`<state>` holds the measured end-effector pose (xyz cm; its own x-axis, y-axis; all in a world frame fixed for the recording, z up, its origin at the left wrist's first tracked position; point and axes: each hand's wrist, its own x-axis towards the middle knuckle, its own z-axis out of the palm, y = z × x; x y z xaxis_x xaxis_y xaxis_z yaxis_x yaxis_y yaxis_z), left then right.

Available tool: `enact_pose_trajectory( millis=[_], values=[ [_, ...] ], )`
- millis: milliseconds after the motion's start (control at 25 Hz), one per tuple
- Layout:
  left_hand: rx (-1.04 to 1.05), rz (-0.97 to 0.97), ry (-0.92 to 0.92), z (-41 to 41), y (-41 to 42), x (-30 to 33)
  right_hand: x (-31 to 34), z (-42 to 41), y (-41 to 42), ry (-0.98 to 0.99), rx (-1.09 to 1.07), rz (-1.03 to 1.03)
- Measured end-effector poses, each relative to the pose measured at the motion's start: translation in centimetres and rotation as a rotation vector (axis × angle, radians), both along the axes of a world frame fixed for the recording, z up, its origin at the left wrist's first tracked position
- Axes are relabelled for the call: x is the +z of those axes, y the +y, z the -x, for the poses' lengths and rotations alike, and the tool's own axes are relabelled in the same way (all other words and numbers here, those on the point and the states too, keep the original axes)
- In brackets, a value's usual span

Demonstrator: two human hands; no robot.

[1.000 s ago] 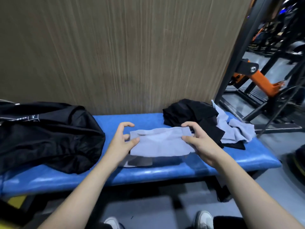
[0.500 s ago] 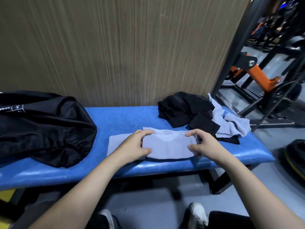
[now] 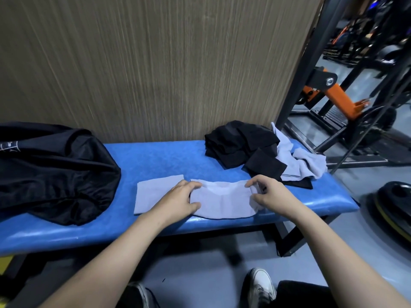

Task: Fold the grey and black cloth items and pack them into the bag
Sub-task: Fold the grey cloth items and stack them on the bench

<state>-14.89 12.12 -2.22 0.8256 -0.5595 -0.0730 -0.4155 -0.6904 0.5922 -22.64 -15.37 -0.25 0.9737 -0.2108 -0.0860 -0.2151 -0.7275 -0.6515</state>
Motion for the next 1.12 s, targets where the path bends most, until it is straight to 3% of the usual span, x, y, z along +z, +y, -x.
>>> enact_pose_trajectory(
  millis=[320, 600, 960, 1040, 1120],
  values=[
    [0.040, 0.100, 0.065, 0.1, 0.3, 0.2, 0.8, -1.1, 5.7, -0.208, 0.143, -0.230],
    [0.076, 0.194, 0.133, -0.3, 1.1, -0.5, -0.5, -3.0, 10.7, -0.115, 0.242, -0.198],
    [0.090, 0.315, 0.142, 0.1, 0.9, 0.0, -0.2, -2.7, 9.6, -0.051, 0.164, -0.546],
    [0.076, 0.338, 0.103, 0.4, 0.6, 0.5, -0.4, -2.7, 8.5, -0.159, 0.127, -0.388],
    [0.063, 0.392, 0.102, 0.5, 0.4, 0.8, -0.8, -2.8, 6.9, -0.248, 0.110, -0.081]
  ],
)
